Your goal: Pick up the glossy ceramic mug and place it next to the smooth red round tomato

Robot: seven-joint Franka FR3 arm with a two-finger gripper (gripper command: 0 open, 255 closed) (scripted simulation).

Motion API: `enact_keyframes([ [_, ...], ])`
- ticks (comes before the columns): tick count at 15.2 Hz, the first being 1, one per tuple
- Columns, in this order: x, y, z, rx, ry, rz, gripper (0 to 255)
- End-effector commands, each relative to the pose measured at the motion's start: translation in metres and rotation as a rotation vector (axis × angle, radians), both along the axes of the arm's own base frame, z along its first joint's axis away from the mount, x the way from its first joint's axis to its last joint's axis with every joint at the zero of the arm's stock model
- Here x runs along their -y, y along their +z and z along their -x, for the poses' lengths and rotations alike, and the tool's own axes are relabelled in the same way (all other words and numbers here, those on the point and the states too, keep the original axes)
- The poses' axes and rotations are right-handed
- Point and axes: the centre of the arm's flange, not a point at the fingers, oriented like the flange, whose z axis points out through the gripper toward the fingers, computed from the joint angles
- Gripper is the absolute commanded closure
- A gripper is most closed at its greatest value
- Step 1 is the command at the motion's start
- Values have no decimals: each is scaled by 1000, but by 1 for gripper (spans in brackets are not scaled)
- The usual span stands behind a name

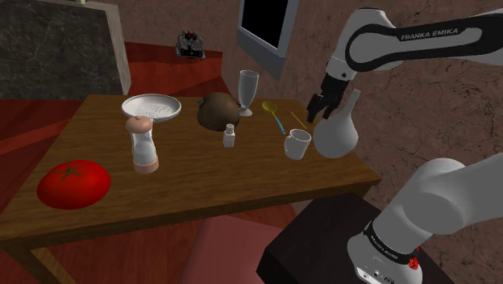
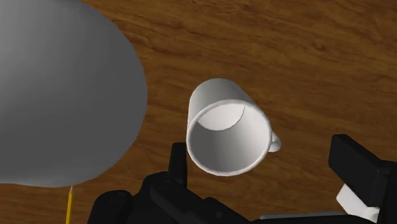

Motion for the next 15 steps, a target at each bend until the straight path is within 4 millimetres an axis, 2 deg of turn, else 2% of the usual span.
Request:
enact_keyframes([
  [1, 13, -25, -9, 3, 1, -4, 0],
  [7, 50, -84, -38, 4, 2, -16, 0],
  [15, 49, -124, -40, 4, 2, -16, 0],
])
